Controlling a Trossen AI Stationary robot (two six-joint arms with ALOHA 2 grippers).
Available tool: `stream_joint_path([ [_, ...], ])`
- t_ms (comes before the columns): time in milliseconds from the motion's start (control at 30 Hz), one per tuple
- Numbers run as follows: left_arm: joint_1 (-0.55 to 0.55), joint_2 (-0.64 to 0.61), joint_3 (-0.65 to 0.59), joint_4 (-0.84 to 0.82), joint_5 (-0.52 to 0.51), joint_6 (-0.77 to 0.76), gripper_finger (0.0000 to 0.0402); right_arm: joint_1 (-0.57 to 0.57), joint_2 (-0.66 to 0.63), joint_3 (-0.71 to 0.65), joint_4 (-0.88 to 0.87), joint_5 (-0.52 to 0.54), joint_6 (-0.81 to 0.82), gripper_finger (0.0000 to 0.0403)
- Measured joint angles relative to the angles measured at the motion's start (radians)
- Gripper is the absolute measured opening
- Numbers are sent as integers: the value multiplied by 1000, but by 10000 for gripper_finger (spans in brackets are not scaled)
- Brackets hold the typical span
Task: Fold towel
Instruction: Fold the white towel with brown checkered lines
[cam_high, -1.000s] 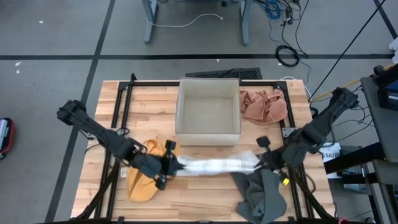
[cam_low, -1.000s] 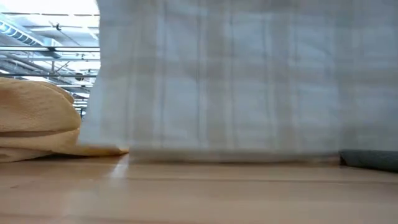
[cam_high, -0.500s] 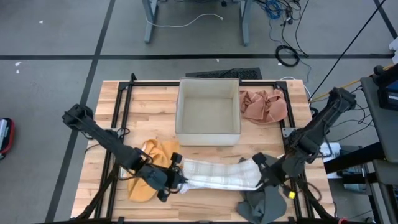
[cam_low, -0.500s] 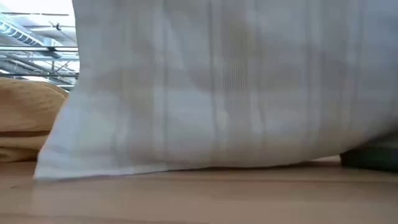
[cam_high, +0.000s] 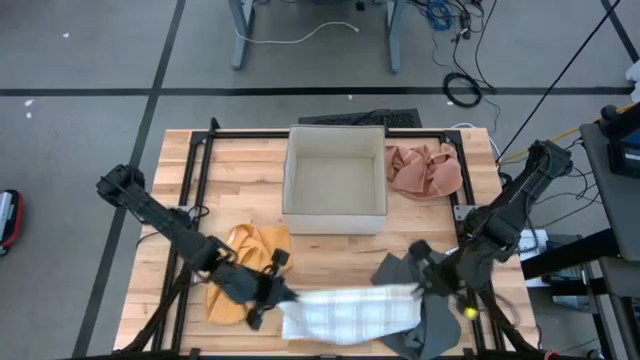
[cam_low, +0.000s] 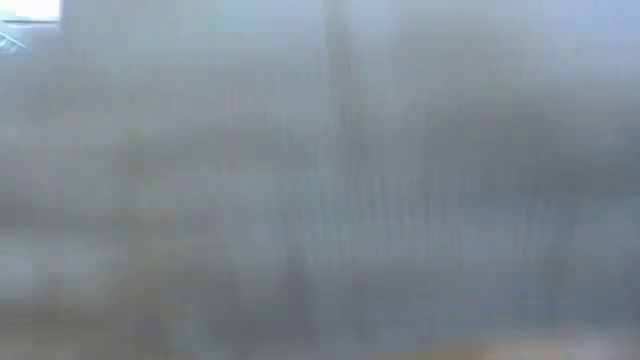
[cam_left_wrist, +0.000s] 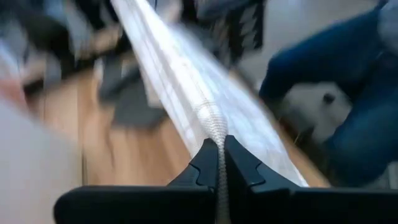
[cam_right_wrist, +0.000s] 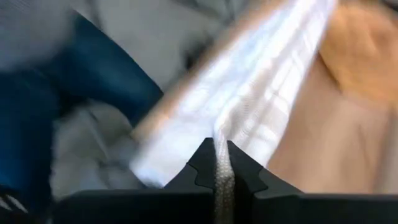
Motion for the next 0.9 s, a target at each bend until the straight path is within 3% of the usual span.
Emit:
stream_joint_path([
  [133, 71, 78, -2, -90, -11, -52, 9, -43, 42, -24, -104, 74, 59, 4],
  [400, 176, 189, -2, -103, -40, -43, 15, -118, 116, -95, -125, 142, 60, 12],
  [533, 206, 233, -2, -107, -44, -43, 37, -147, 147, -120, -162, 281, 67, 32],
  [667, 227, 238, -2, -130, -154, -50, 67, -169, 162, -137, -222, 407, 94, 46],
  [900, 237, 237, -2, -127, -183, -53, 110, -170, 163, -142, -251, 425, 138, 63],
])
